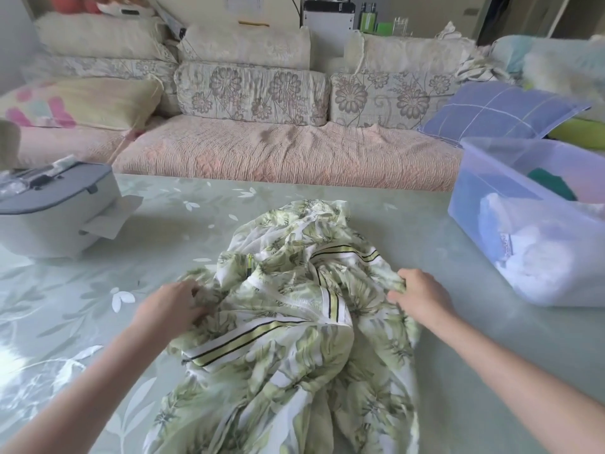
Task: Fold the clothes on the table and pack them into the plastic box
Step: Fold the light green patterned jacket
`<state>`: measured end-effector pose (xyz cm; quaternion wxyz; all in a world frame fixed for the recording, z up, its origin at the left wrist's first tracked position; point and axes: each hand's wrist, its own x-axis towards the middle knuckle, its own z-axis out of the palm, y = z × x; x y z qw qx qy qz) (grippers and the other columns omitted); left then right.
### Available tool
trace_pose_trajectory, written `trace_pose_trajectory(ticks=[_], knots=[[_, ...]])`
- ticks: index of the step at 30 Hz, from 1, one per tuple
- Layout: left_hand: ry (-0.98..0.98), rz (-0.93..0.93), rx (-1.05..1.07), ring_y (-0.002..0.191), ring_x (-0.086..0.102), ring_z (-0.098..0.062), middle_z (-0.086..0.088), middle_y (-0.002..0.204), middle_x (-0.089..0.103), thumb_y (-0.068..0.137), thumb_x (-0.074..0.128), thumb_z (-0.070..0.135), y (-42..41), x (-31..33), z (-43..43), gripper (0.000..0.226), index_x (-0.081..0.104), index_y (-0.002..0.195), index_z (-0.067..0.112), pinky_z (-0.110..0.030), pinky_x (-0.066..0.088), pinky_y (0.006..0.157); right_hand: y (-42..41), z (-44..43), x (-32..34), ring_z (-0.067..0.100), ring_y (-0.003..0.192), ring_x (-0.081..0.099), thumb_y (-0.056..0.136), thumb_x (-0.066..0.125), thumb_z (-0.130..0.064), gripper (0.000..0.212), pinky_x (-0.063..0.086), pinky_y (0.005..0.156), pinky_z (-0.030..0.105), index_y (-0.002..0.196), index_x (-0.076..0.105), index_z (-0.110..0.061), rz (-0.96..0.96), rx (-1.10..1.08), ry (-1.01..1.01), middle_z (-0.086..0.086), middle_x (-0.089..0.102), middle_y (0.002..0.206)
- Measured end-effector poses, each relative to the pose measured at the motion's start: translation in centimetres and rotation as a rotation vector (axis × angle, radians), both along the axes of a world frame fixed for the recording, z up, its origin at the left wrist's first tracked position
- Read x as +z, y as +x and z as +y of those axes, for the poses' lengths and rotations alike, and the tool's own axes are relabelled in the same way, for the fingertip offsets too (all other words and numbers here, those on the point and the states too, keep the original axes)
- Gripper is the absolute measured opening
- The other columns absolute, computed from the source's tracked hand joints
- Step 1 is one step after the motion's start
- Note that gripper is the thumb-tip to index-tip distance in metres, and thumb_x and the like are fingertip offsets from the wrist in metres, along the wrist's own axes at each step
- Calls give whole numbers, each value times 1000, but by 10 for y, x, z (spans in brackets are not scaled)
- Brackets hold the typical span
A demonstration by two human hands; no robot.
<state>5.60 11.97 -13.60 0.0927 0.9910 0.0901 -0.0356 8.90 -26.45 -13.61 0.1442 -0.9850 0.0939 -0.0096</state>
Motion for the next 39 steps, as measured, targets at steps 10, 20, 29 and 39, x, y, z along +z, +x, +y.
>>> trace_pose_trajectory(ticks=[10, 20, 29, 39], knots=[[-99, -597, 271, 90, 56, -40, -25, 109, 59, 94, 54, 34, 22, 44, 31, 33, 60, 111, 6, -41, 41, 69, 19, -61, 39, 34, 116, 47, 83, 61, -1, 41, 40, 91, 38, 122, 60, -12, -253, -92, -174, 14, 54, 124], [-267, -109, -256, 123, 47, -9, 10, 139, 45, 76, 21, 73, -90, 39, -78, 76, 41, 137, 32, -29, 38, 107, -24, 38, 16, 4, 139, 21, 88, 58, -50, 60, 15, 118, 34, 142, 38, -34, 112, 700, 14, -20, 27, 150], [13, 349, -340, 145, -4, -9, 25, 148, -23, 94, 29, 58, -67, -2, -49, 64, 17, 150, 30, -57, 7, 115, -27, 20, 14, 15, 139, 31, 94, 52, -14, 24, 26, 113, 36, 101, 66, -32, -5, 471, -52, -12, 56, 129], [15, -264, -339, 131, 44, -11, 10, 135, 54, 81, 69, 42, 6, 7, 3, 51, 56, 129, 33, -33, 20, 111, -43, 25, 33, 12, 86, 61, 96, 52, -21, 18, 39, 60, 23, 101, 63, -35, -136, 429, -111, -10, 65, 96]])
